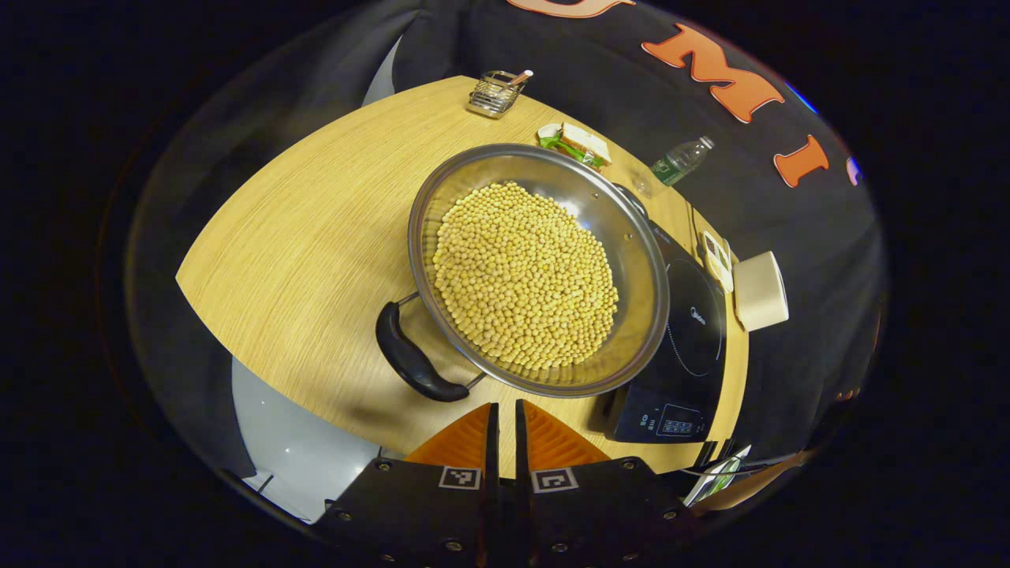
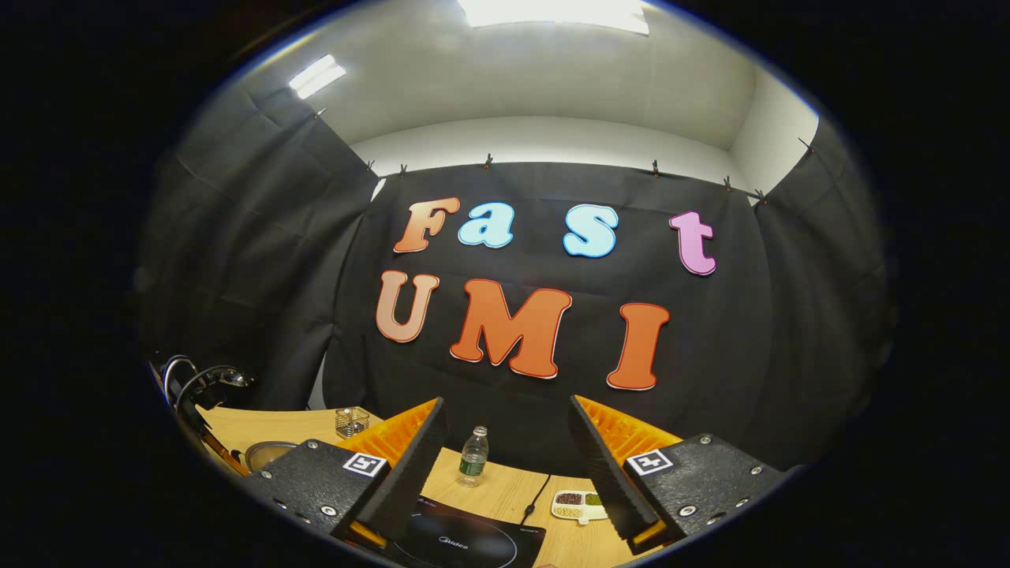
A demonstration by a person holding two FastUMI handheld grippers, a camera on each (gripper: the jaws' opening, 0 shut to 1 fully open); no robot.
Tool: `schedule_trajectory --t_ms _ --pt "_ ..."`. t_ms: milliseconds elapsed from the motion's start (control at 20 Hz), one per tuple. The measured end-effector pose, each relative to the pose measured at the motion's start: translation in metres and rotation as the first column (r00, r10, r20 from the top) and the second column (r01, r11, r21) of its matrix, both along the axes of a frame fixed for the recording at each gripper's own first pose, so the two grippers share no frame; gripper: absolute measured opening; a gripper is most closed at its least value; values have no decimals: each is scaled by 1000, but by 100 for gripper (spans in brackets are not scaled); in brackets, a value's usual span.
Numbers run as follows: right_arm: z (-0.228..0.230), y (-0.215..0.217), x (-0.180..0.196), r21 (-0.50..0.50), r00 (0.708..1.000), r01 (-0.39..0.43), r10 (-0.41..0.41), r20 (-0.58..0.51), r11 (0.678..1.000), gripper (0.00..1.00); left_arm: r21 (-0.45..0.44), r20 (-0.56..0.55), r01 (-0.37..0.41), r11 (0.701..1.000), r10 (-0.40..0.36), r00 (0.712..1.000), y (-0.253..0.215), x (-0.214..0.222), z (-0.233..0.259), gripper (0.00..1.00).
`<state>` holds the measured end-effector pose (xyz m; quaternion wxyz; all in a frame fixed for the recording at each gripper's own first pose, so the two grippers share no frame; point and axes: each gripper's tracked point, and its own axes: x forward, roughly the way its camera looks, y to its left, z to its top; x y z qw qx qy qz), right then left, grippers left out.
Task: First push the handle of the pot to place it horizontally, then grasp the pot with both hands and set it on the induction cooktop.
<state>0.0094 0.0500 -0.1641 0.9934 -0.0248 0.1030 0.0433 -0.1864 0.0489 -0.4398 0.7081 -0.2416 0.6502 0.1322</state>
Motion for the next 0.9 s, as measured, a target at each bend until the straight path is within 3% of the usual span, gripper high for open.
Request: schedule_trajectory --t_ms 300,500,700,900 --pt "-21 17 1 -4 999 -18 18 -44 1000 95 18 -58 -100 995 100 993 21 0 -28 8" --pt "-38 22 1 -4 996 -26 26 -90 1000 95 110 -34 -124 986 128 991 60 12 -31 6" --pt "-62 30 3 -4 988 -43 42 -147 999 95 156 -14 -111 981 115 993 88 17 -26 6" --pt "-94 50 5 27 973 -68 72 -221 997 95 218 -10 -38 975 42 999 101 24 -23 6"
